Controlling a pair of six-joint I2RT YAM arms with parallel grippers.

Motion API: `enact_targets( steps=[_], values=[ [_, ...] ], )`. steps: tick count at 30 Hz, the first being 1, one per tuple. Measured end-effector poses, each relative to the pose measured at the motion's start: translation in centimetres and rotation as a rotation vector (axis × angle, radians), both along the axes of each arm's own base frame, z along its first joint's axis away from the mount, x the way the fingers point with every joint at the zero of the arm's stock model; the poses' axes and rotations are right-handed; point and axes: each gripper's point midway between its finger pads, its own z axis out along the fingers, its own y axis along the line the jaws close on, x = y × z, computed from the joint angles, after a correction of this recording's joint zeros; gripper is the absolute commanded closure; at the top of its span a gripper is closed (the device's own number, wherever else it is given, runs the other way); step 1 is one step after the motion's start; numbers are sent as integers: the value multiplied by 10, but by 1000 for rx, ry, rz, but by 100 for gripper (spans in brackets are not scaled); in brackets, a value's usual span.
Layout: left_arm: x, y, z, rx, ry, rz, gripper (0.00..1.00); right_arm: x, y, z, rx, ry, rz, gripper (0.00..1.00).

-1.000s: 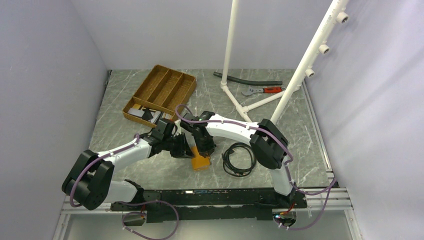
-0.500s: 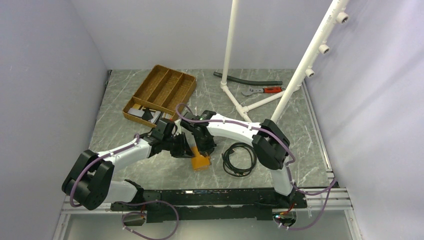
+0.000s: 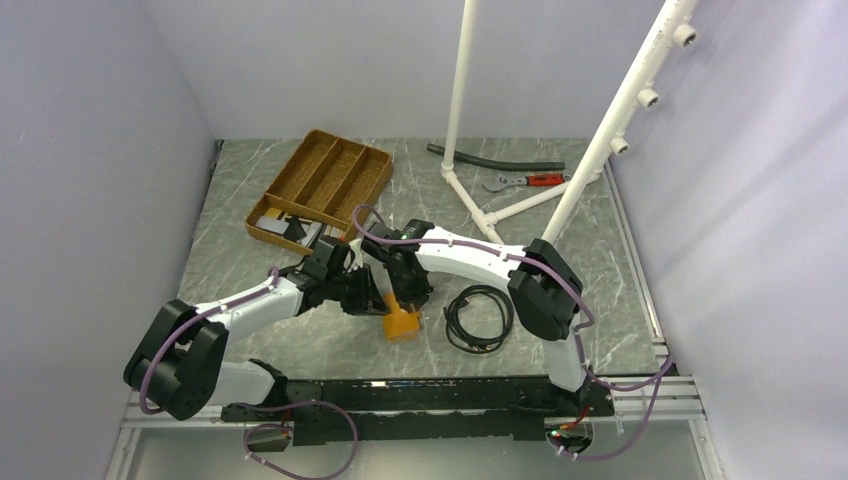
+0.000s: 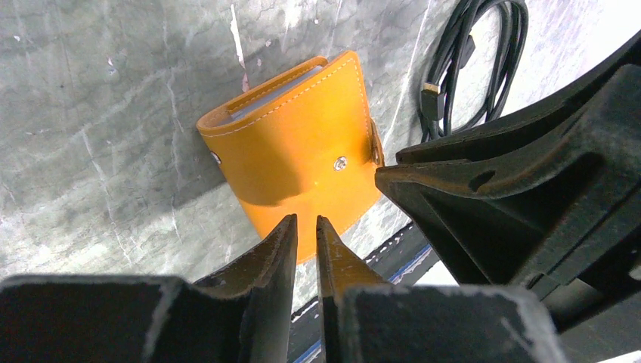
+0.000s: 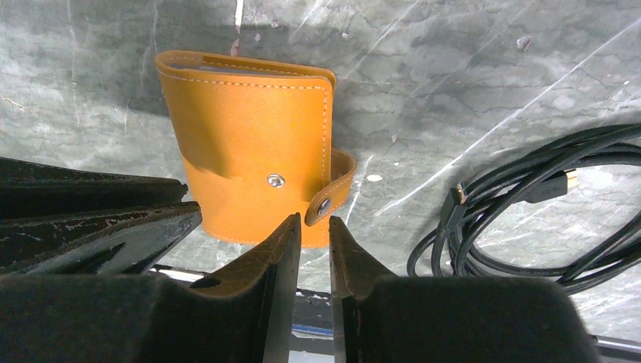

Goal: Put the credit cards into the card holder
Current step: Close the card holder at the center of the board.

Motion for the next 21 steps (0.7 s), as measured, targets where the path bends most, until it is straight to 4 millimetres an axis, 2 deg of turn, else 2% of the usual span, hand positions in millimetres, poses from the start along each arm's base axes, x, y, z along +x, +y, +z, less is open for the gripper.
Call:
enact_targets(
  steps=[7, 21],
  values=[
    [-1, 0, 0, -3, 2, -3, 80, 0, 0, 0, 2, -1, 2, 80],
    [-1, -1, 1, -5, 3, -5, 80, -1, 0, -4, -4, 8, 10, 79]
  ],
)
